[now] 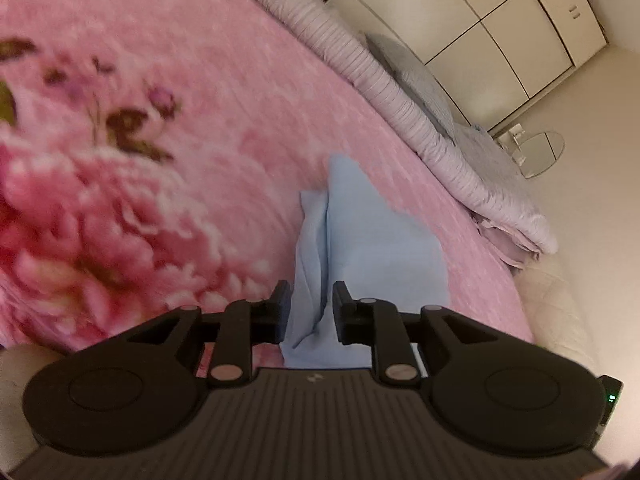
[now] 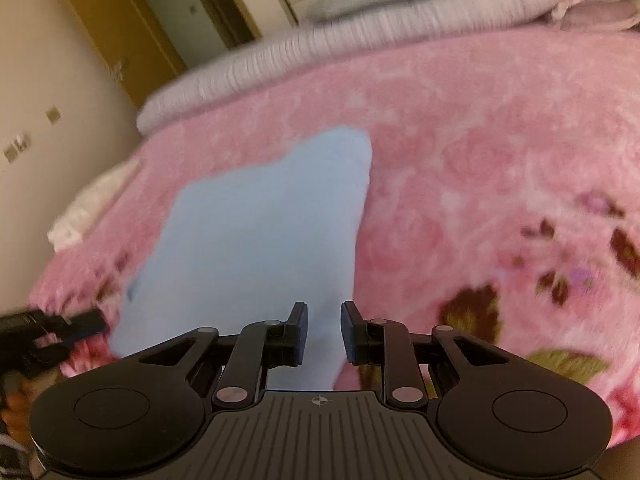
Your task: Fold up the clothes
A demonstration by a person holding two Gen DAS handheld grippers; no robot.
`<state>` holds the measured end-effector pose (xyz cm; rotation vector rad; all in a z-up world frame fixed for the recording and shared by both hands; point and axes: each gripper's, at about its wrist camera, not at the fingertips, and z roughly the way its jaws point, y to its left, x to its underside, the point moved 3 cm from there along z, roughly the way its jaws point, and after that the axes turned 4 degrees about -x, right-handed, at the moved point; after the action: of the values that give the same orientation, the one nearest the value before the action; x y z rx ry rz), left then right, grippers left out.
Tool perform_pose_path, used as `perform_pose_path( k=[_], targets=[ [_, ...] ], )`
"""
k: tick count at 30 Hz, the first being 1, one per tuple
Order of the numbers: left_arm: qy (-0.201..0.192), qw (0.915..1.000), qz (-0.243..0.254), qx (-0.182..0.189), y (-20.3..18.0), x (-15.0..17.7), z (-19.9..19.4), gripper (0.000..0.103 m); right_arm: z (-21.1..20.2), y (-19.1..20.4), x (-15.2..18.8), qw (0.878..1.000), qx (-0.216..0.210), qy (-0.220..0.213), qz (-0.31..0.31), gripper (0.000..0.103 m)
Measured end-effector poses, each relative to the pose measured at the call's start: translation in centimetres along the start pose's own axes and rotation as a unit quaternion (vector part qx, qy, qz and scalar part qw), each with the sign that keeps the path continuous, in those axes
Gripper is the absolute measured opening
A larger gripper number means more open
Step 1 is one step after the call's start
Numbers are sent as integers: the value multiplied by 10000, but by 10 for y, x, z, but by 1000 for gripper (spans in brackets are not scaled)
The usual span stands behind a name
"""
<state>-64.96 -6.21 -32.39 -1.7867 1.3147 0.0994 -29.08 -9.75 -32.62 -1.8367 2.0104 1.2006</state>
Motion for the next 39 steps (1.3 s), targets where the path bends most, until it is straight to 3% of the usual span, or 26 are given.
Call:
perform_pose_path(
  k=[4,7,8,12,14,21,24,29,32,34,36,38,39],
  targets=[
    [325,9978,563,92,-24,10,13,17,5,-4,-1,9998,-36,193,69,23],
    [459,9918,1130,-379,-34,23,32,17,-2,-6,-13,9999,-102,-111,44,23],
    [492,9897,1239,-518,-33,25,35,22,-2,-6,-15,9998,-138,-152,-22,23],
    [575,9893,1174,-644,-31,15,32,20,18,-3,-4,9976,-38,464,-509,23],
    [327,9892,1263,-673,-37,-1,26,17,18,-5,-10,9975,-84,542,-441,23],
    [-142,9853,1635,-468,-64,-71,72,17,29,-25,-79,9993,128,-226,-256,23],
    [-69,9833,1766,-437,-73,-89,110,17,53,-26,-101,9990,188,-341,-196,23],
    [379,9685,2351,-732,-73,-86,164,16,95,-26,-119,9988,134,-389,-265,23],
    [430,9665,2376,-871,-58,-80,180,27,117,-31,-115,9986,256,-137,-441,23],
    [443,9732,2081,-875,-50,-84,179,33,126,-33,-113,9980,320,12,-540,23],
    [422,9761,1931,-899,-47,-86,174,31,120,-33,-117,9981,352,55,-504,23],
    [241,9752,1963,-997,-53,-88,155,17,101,-33,-115,9985,365,-80,-389,23],
    [132,9761,1962,-928,-57,-87,141,17,89,-31,-112,9988,301,-186,-351,23]
  ],
)
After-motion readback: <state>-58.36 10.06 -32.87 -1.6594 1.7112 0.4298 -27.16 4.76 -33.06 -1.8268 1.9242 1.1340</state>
